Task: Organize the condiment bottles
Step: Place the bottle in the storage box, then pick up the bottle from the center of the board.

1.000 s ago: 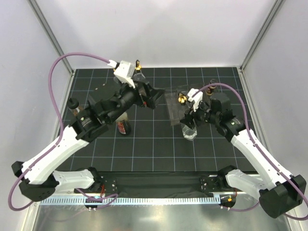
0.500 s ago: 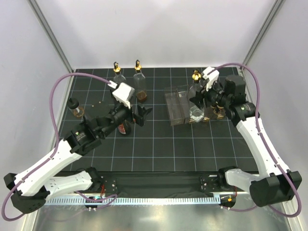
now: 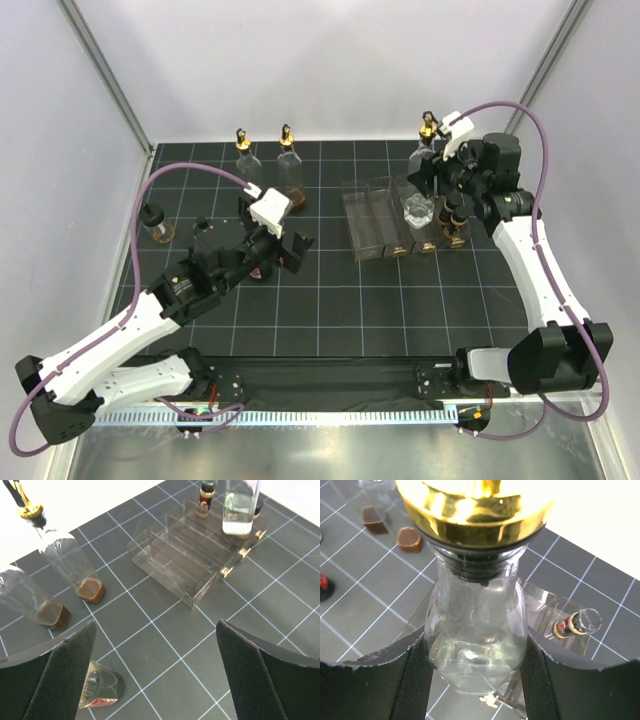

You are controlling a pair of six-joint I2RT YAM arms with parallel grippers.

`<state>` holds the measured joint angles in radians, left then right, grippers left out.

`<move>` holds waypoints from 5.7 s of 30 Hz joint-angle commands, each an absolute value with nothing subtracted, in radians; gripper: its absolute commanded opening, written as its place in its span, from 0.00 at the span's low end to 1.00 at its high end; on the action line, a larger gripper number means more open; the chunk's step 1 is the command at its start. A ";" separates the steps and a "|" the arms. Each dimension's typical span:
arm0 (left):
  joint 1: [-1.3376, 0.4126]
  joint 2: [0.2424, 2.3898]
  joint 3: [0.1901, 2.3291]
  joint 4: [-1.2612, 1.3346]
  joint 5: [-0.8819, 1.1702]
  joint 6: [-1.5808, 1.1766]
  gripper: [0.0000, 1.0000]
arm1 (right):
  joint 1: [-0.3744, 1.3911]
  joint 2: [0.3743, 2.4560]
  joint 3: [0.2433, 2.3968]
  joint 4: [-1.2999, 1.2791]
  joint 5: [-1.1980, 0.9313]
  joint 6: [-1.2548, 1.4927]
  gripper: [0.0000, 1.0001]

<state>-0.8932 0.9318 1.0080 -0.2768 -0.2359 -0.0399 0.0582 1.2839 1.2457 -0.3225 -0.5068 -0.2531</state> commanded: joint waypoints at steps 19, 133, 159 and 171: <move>-0.885 0.919 0.968 -0.209 -0.250 -0.026 1.00 | 0.018 1.505 1.316 0.170 -0.442 -0.179 0.04; -0.695 1.002 1.048 -0.219 -0.124 -0.175 1.00 | -0.029 0.781 0.767 -0.391 -0.683 -0.541 1.00; -0.420 1.431 1.508 -0.387 -0.008 -0.465 0.94 | -0.031 0.775 0.775 -0.396 -0.658 -0.522 1.00; -0.417 1.615 1.644 -0.393 -0.060 -0.497 0.83 | -0.061 0.776 0.785 -0.341 -0.500 -0.417 1.00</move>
<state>-0.4221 1.5970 1.5929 -0.3927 -0.0223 -0.4759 -0.0490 0.7898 0.7586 -0.3943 -0.5491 -0.4671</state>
